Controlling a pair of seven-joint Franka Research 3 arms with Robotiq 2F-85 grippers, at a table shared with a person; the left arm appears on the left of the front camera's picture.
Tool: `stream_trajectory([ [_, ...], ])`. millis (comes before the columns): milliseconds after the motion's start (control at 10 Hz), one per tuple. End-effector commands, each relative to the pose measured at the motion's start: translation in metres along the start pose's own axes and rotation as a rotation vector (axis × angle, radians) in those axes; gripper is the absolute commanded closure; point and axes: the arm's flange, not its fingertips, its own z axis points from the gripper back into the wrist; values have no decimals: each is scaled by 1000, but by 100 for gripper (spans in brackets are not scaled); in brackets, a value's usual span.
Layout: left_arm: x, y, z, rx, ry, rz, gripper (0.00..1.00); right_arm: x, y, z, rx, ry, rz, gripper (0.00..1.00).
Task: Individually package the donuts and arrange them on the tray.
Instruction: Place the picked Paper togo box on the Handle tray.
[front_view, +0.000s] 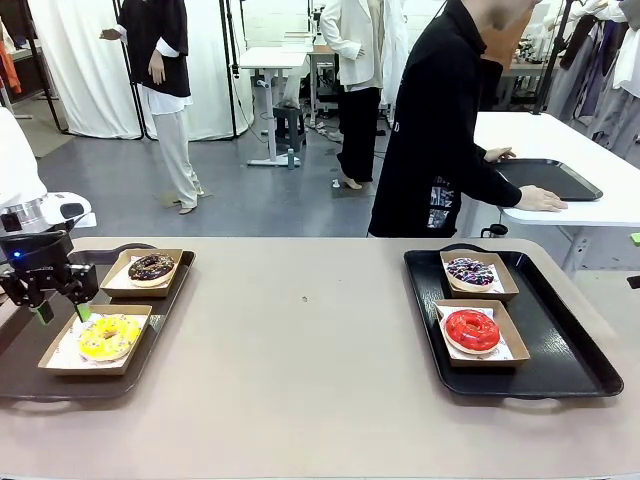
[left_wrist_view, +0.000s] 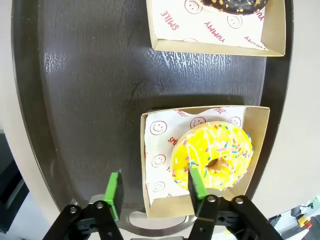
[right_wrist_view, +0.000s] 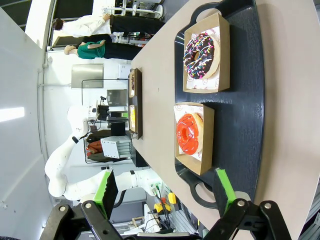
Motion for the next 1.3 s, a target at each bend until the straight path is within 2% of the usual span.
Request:
stream_trajectory([
  [0, -2, 1, 6, -32, 9, -18, 0, 1, 2, 0, 4, -6, -14, 0],
  [100, -2, 2, 9, -41, 9, -22, 21, 1, 2, 0, 4, -6, -14, 0],
  [300, -5, 7, 21, -84, 10, -33, 1, 1, 2, 0, 4, -6, -14, 0],
  [500, -10, 31, 63, -274, -31, -101, 3, 1, 2, 0, 4, -6, -14, 0],
  [700, -1, 85, 105, -560, -25, -159, 3, 1, 2, 0, 4, -6, -14, 0],
  [900, 12, 149, 114, -810, -55, -119, 3, 1, 2, 0, 4, -6, -14, 0],
  [1100, 20, 198, 104, -972, -112, -57, 3, 1, 2, 0, 4, -6, -14, 0],
  [1200, 18, 216, 93, -1027, -124, 32, 3, 1, 2, 0, 4, -6, -14, 0],
])
